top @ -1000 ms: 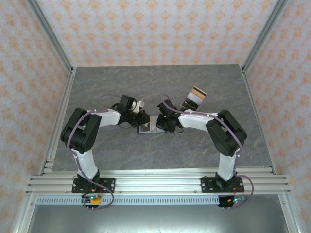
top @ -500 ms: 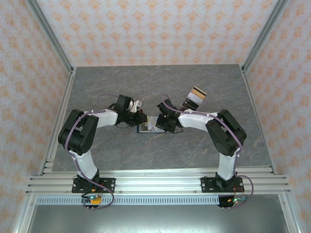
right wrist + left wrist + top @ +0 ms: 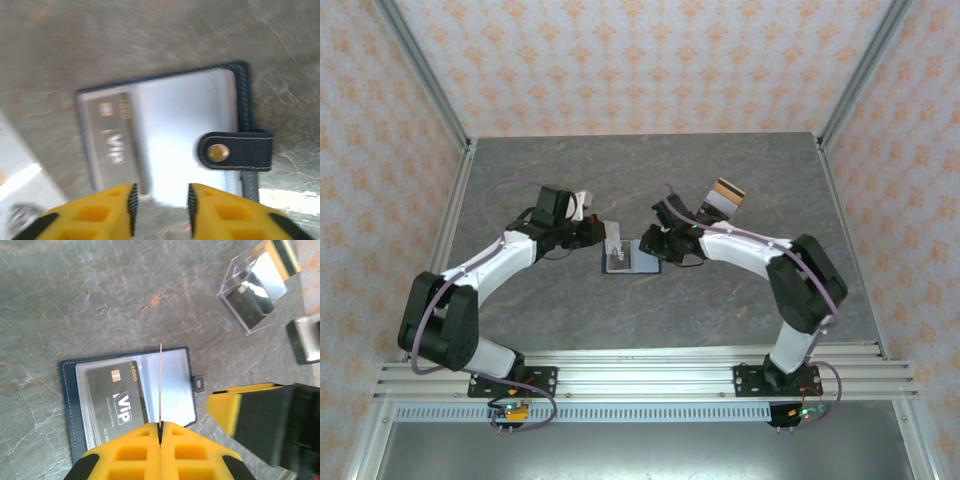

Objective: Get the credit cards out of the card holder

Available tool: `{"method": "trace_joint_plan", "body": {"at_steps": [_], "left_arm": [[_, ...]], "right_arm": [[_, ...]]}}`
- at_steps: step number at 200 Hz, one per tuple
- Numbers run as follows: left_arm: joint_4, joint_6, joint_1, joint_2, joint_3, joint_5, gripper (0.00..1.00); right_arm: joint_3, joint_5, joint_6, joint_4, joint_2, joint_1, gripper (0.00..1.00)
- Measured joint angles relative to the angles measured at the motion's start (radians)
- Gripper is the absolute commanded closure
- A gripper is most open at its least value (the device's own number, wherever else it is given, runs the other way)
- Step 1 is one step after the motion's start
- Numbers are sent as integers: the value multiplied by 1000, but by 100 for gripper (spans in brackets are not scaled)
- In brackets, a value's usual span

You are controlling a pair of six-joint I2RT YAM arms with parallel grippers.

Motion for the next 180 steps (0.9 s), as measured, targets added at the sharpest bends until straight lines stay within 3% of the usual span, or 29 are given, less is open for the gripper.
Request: {"method": "trace_joint_plan", "body": {"at_steps": [34,78,112,145,180], "left_arm": [[9,-71,0,-86,19,12,100],[110,-251,0,-100,61,112,100],[184,-365,0,-100,70,163,100],[232,-433,0,-97,70,184,100],[267,-473,0,-65,70,201,100]], "right_arm": [[-3,-107,-38,109,-158,-57,28],[-3,-281,-34,229,-152,-116,21],[4,-412,18,324,-102,-142,31],[5,-503,87,431,-80,-159,51],[1,-548,139,531,-80,-161,60]]}}
